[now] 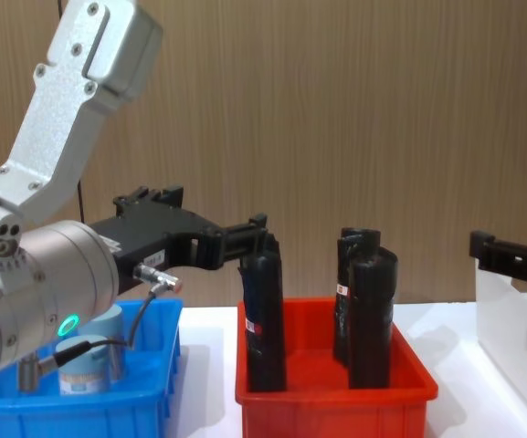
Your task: Pick the cotton swabs from the blue box and place them into the white box.
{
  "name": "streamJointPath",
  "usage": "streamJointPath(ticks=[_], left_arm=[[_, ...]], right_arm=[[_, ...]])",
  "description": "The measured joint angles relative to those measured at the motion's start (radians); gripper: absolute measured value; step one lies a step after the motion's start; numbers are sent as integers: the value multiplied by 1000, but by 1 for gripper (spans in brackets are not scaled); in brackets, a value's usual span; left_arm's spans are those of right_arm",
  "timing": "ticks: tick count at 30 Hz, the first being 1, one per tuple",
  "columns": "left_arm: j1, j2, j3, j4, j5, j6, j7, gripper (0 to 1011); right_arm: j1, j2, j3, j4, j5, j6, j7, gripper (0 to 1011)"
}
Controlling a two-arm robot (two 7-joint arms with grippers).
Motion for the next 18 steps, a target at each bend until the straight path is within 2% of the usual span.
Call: streamJointPath(ticks=[18], left_arm=[[0, 0, 0, 0, 0, 0, 0, 1004]], right_arm=[[0, 0, 0, 0, 0, 0, 0, 1002]])
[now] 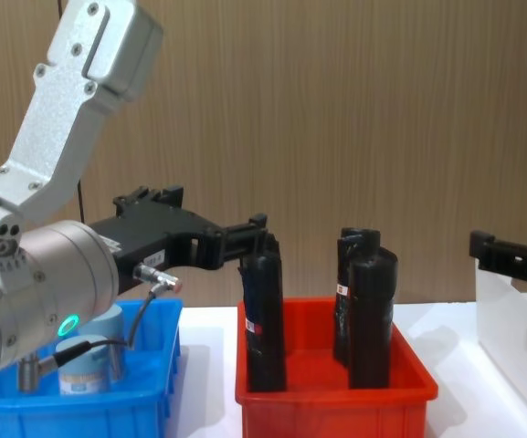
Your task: Pick the cotton swabs from the blue box and place them into the white box.
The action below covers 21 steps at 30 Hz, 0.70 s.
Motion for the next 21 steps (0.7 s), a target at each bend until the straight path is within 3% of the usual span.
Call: streamJointPath(ticks=[21], left_arm=[[0, 0, 0, 0, 0, 0, 0, 1004]], right_arm=[[0, 0, 0, 0, 0, 0, 0, 1001]])
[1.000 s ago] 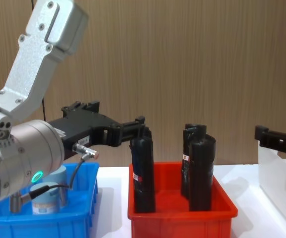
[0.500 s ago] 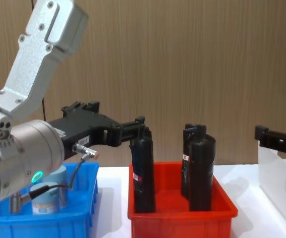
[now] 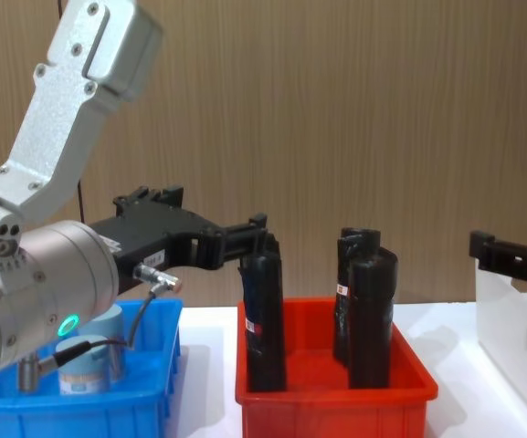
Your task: Pick the cotton swabs from the blue box and place them into the white box.
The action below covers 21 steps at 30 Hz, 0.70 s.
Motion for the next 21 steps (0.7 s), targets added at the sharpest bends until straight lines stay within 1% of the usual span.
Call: streamJointPath(ticks=[16, 21], left_arm=[[-2, -1, -1, 2, -1, 0, -2, 1004], [-8, -4, -6, 15, -9, -1, -11, 1004]], right_arm=[[0, 0, 0, 0, 0, 0, 0, 1001], [0, 0, 0, 0, 0, 0, 0, 1001]])
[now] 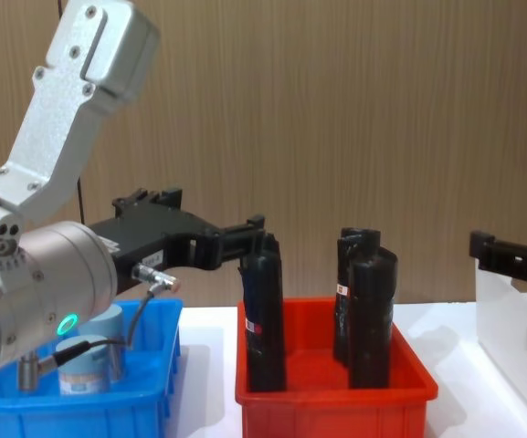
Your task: Pick the cotton swabs from the blue box and place them into the white box.
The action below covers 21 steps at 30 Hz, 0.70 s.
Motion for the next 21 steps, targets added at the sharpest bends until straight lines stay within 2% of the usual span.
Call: streamJointPath(ticks=[11, 19, 21], left_arm=[[-8, 0, -23, 35, -56, 17, -2, 1004], [-6, 7, -44, 54, -112, 50, 31, 1004], [-3, 11, -54, 60, -139, 66, 49, 1004]], right_arm=[[0, 0, 0, 0, 0, 0, 0, 1001], [0, 0, 0, 0, 0, 0, 0, 1001], [0, 0, 0, 0, 0, 0, 0, 1001]])
